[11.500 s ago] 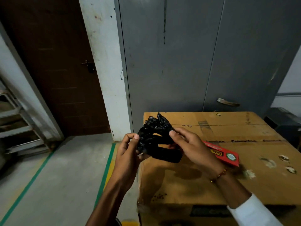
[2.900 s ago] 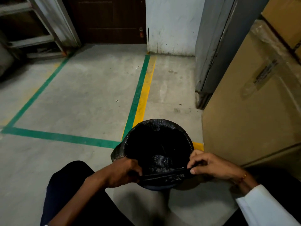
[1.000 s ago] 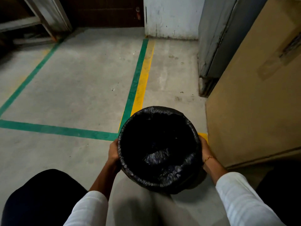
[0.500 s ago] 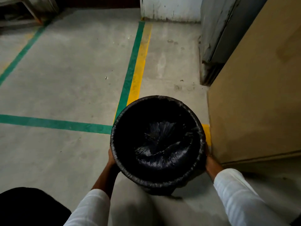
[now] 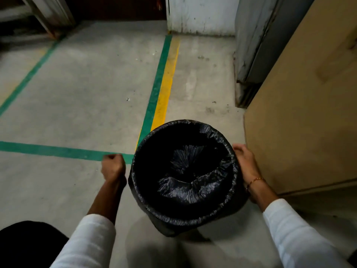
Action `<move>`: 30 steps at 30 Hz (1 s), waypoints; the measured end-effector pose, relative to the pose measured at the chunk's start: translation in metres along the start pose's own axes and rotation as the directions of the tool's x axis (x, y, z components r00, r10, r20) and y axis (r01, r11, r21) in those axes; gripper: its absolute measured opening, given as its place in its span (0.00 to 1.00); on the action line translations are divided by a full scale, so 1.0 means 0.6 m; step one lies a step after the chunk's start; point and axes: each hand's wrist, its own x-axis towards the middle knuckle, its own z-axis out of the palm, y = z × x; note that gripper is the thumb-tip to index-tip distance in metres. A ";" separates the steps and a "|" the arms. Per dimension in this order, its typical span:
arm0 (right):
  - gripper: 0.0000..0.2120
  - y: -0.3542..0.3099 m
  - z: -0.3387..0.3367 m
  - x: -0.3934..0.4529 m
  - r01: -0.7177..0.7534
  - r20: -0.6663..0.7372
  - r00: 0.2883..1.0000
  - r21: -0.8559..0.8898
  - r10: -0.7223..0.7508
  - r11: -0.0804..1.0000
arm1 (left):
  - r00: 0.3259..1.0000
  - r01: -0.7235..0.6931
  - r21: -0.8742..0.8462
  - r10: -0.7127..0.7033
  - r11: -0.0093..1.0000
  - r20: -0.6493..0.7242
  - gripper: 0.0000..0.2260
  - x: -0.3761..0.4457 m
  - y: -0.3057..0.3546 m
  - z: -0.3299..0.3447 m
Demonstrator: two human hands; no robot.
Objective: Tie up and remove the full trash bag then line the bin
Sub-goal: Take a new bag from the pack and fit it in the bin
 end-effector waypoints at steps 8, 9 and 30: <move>0.12 -0.216 0.034 -0.100 0.413 0.214 0.858 0.253 -0.466 0.875 | 0.473 -0.877 0.137 0.782 0.460 0.405 0.10 -0.185 0.217 -0.043; 0.13 -0.228 0.045 -0.114 0.337 0.332 0.843 0.289 -0.424 0.896 | 0.375 -0.922 0.168 0.694 0.350 0.615 0.10 -0.211 0.218 -0.021; 0.31 -0.032 0.167 -0.057 0.608 0.599 0.718 -0.788 0.355 0.099 | 0.355 -0.935 0.352 -0.084 -0.046 0.931 0.18 -0.230 0.062 0.070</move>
